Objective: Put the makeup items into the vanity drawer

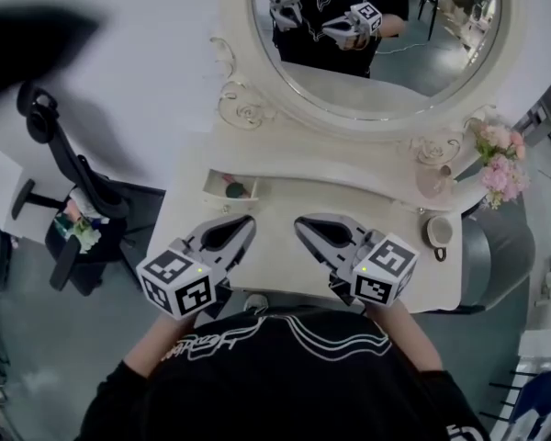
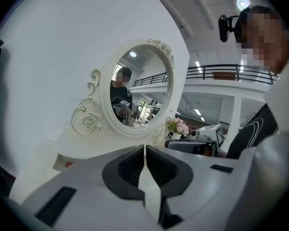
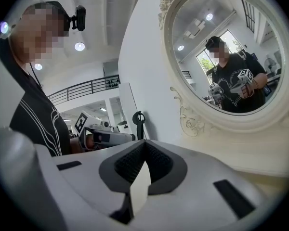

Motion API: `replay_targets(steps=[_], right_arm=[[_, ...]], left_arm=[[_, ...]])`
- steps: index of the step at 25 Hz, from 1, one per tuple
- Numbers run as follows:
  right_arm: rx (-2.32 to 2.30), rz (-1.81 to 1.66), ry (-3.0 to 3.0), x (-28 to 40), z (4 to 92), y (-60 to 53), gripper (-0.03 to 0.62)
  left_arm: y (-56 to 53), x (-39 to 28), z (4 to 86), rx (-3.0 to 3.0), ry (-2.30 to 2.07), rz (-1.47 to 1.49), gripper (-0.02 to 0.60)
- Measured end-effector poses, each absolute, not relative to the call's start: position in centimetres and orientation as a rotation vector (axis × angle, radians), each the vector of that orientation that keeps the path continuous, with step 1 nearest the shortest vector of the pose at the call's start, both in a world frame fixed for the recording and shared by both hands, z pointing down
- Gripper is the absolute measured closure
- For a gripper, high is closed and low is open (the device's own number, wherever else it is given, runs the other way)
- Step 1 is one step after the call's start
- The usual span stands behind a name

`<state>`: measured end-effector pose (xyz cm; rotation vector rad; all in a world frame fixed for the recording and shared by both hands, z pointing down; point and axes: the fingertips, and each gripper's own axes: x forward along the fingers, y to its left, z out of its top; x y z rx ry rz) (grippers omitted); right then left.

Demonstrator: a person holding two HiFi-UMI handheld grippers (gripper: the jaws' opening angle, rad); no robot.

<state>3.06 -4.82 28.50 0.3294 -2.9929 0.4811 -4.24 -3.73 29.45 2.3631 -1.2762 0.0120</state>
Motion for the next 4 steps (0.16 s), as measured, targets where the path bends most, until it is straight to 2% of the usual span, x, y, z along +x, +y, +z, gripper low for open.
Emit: replay_targets(steps=[4], right_arm=[[0.325,0.499,-2.988,3.82,28.77,-4.53,0.569]], left_arm=[[-3.54,-3.38,29.65,2.368,-1.274,0.018,0.549]])
